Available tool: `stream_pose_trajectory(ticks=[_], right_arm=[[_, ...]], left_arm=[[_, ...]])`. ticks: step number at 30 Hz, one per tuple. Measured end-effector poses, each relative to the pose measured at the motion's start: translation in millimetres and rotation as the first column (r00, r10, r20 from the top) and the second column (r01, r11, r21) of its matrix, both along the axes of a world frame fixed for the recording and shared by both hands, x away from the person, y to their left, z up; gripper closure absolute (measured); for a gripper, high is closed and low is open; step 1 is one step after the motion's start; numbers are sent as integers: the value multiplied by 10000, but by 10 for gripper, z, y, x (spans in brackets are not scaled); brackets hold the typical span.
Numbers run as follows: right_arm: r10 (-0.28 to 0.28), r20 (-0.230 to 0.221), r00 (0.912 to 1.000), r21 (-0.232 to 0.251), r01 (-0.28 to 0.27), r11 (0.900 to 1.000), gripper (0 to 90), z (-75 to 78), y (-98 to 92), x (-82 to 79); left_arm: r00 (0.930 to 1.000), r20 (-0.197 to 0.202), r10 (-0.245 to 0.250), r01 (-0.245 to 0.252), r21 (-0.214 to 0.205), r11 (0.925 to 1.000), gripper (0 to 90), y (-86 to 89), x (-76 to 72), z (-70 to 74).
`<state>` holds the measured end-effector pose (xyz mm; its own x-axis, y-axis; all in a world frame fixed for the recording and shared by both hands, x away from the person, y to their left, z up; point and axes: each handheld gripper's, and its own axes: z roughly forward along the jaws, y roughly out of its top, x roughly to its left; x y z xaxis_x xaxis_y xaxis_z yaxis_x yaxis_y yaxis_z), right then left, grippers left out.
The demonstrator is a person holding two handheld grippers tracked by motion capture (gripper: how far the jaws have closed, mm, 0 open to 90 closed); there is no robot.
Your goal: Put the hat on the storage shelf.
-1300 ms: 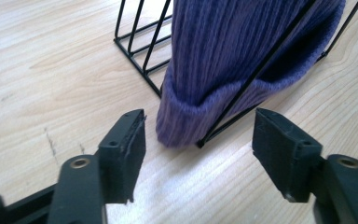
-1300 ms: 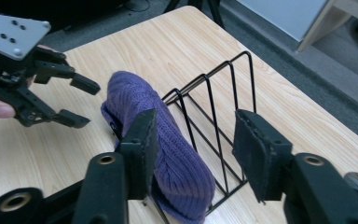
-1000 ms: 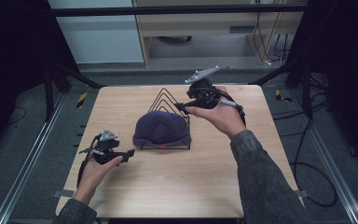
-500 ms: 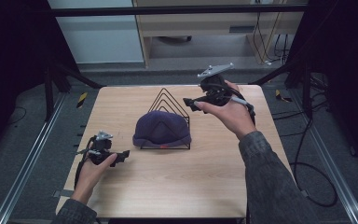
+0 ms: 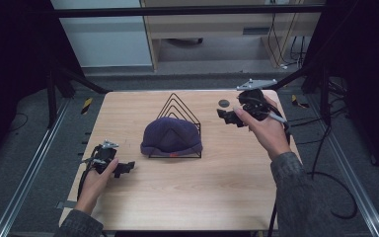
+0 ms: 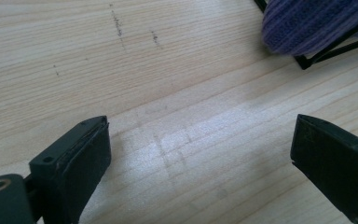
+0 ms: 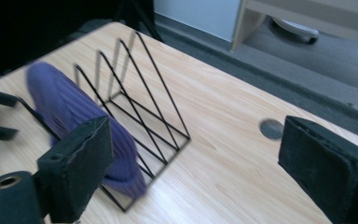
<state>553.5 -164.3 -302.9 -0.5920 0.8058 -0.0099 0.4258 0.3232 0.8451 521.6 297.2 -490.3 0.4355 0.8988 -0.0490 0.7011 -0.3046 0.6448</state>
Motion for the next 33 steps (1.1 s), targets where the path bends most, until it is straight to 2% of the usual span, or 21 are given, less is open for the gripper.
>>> stream_pose_trajectory(ticks=[4, 5, 8, 9, 12, 13, 15, 17, 18, 19, 20, 22, 27, 33], right_arm=[[-236, -138, 9996, -105, 234, 9997, 143, -108, -124, -28], [-260, -220, 9994, -219, 255, 9994, 169, -208, -183, -66], [-220, -594, 9980, -557, 187, 9983, 157, -406, -258, -141], [-220, -594, 9980, -557, 187, 9983, 157, -406, -258, -141], [-346, -851, 9958, -560, 299, 9980, 148, -581, -338, -196], [-439, -1045, 9936, -490, 390, 9980, 141, -700, -385, -229], [-444, -1108, 9929, -507, 390, 9980, 138, -741, -397, -237], [-518, -1291, 9903, -694, 431, 9967, 136, -859, -424, -255], [-578, -1492, 9871, -765, 468, 9960, 131, -967, -446, -275], [-578, -1492, 9871, -765, 468, 9960, 131, -967, -446, -275], [-683, -1608, 9846, -738, 570, 9956, 130, -1072, -483, -285], [-724, -1663, 9834, -731, 609, 9955, 130, -1104, -499, -284], [-1153, -2025, 9725, -660, 1039, 9924, 136, -1273, -631, -245], [-1294, -2244, 9659, -586, 1192, 9911, 135, -1399, -628, -242]], left_arm=[[9999, -84, 70, -70, 4, 10000, 45, 13, 4, -6], [9998, -169, 94, -94, -21, 10000, 44, 15, 0, -14], [9996, -276, 96, -94, 72, 9999, 43, 19, -1, -28], [9995, -284, 100, -97, 111, 9999, 43, 15, -3, -32], [9997, -249, 37, -31, 246, 9997, 40, 1, -12, -39], [9998, -193, 27, -22, 270, 9996, 36, -2, -17, -45], [9999, -147, -9, 13, 307, 9995, 36, 0, -21, -48], [9999, -69, -100, 102, 409, 9991, 34, -1, -31, -57], [9999, -59, -121, 123, 445, 9989, 28, -3, -33, -61], [9999, -42, -144, 146, 570, 9983, 28, -3, -34, -64], [10000, 16, -97, 95, 714, 9974, 23, -5, -35, -70], [9999, 39, -103, 99, 719, 9974, 19, 0, -34, -75], [9998, 115, -185, 176, 721, 9972, 10, 11, -37, -82], [9997, 180, -170, 158, 697, 9974, 0, 14, -38, -93]])
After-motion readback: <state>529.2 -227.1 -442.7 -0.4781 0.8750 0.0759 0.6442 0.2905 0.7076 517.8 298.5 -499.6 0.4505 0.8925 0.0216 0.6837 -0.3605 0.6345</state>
